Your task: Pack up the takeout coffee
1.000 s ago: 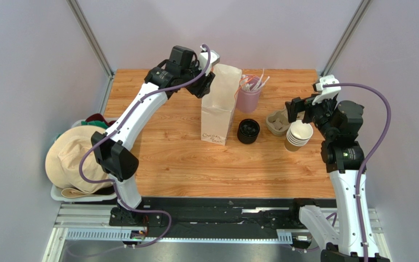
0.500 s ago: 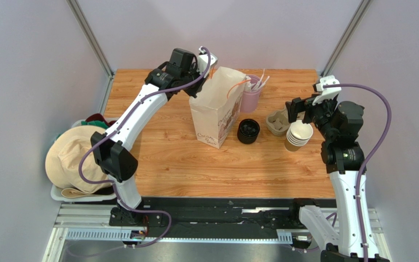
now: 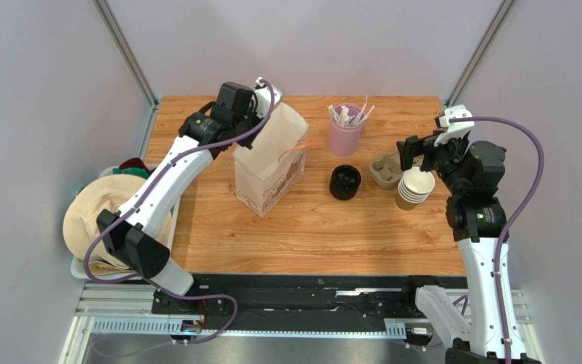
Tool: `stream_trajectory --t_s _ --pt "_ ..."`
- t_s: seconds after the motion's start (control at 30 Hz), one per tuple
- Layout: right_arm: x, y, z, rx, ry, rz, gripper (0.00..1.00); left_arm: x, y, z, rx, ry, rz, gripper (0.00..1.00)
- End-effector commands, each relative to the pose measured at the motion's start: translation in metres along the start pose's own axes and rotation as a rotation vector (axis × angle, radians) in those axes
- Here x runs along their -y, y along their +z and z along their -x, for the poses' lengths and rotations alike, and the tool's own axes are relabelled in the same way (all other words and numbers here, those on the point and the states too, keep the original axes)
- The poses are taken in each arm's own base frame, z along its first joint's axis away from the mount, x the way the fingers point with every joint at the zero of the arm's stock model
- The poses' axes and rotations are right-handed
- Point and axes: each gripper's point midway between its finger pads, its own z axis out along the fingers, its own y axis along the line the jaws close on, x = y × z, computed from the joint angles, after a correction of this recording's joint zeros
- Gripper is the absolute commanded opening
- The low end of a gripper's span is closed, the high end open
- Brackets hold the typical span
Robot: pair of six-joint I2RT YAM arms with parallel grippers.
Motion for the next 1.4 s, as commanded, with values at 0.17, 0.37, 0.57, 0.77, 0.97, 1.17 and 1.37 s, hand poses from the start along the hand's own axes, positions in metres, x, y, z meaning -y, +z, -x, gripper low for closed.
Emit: stream_trajectory --t_s 0.17,0.37,0.57,0.77,0.97,1.17,1.37 --pt "-0.002 0.003 0.005 0.033 -0.022 0.018 0.98 -0.024 -0.024 -0.034 -0.087 -0.009 0.169 0.00" --pt "0.001 0.006 0.001 0.017 -0.020 0.013 0.98 -0.035 -0.035 -0.040 -0.072 -0.059 0.170 0.05" --pt "0.012 0.012 -0.004 -0.061 -0.055 -0.020 0.98 -0.033 -0.058 -0.025 0.020 -0.067 0.138 0.44" --pt "0.022 0.021 -0.043 -0.278 -0.118 -0.014 0.99 -0.041 -0.101 -0.007 0.131 -0.032 0.161 0.72" --pt "0.025 0.024 -0.087 -0.503 -0.089 0.003 0.98 -0.051 -0.142 -0.021 0.187 -0.019 0.216 0.85" --pt "0.013 0.040 -0.092 -0.577 -0.039 0.029 0.98 -0.049 -0.152 -0.043 0.209 -0.006 0.241 0.89" --pt "0.024 0.082 -0.078 -0.666 -0.093 -0.088 0.98 -0.051 -0.151 -0.053 0.212 -0.016 0.239 0.90"
